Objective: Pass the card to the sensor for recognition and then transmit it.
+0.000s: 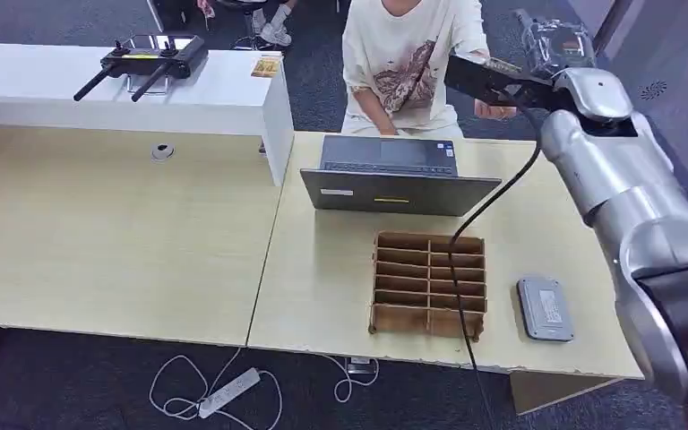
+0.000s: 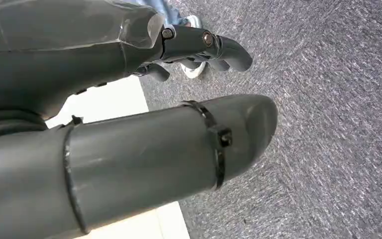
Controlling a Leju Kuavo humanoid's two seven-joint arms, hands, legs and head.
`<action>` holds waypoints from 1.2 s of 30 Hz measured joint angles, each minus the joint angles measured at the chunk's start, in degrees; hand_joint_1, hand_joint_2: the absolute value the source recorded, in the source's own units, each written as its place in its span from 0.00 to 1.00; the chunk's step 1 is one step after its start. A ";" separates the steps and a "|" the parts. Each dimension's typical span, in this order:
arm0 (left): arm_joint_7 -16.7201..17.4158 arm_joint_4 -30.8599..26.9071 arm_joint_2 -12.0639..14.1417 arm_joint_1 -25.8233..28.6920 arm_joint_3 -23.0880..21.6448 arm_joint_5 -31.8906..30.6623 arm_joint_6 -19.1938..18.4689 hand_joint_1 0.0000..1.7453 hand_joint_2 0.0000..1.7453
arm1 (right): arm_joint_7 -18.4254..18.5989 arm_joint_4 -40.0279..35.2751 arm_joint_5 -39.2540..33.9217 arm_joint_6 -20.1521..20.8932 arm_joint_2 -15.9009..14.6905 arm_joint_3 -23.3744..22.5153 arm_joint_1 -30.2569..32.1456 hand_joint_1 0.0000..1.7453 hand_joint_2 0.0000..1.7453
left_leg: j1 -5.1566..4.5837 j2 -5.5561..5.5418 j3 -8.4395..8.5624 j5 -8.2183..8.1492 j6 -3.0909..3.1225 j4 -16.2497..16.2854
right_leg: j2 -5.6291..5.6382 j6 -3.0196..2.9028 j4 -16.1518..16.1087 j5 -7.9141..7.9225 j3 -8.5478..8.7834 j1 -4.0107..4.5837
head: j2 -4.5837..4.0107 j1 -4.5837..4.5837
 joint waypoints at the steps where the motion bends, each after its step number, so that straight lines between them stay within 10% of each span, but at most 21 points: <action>1: 0.00 0.00 0.00 -0.01 0.02 0.00 0.00 0.00 0.00 | -0.16 0.00 -0.29 -0.11 0.02 0.00 0.00 0.00 1.00 | 0.00 0.00 0.01 0.00 0.00 0.00 | 0.00 0.00 0.00 0.00 0.00 0.00 | 0.00 0.00; 12: 0.11 0.00 0.00 0.00 0.31 0.00 0.02 0.00 0.00 | -9.71 -0.50 -17.08 -0.24 0.50 -9.27 1.16 0.00 1.00 | 0.00 -0.01 0.00 0.00 0.00 0.00 | -0.01 0.00 0.00 0.00 0.00 0.00 | 0.00 0.00; 24: -0.13 0.00 -0.24 0.03 1.38 0.46 0.52 0.00 0.00 | -23.67 -5.13 -36.90 8.78 -0.81 -22.14 5.68 0.00 1.00 | 0.00 -0.04 0.02 0.00 0.00 0.01 | -0.06 0.00 -0.03 0.00 0.01 0.00 | 0.00 0.02; 36: -0.04 0.00 -0.17 0.17 1.60 -0.20 0.17 0.00 0.00 | -23.52 -22.84 -62.22 17.32 -6.92 -24.20 19.59 0.00 1.00 | 0.02 -0.05 0.04 -0.02 0.01 0.02 | -0.03 0.00 -0.08 0.00 0.02 0.01 | 0.00 0.02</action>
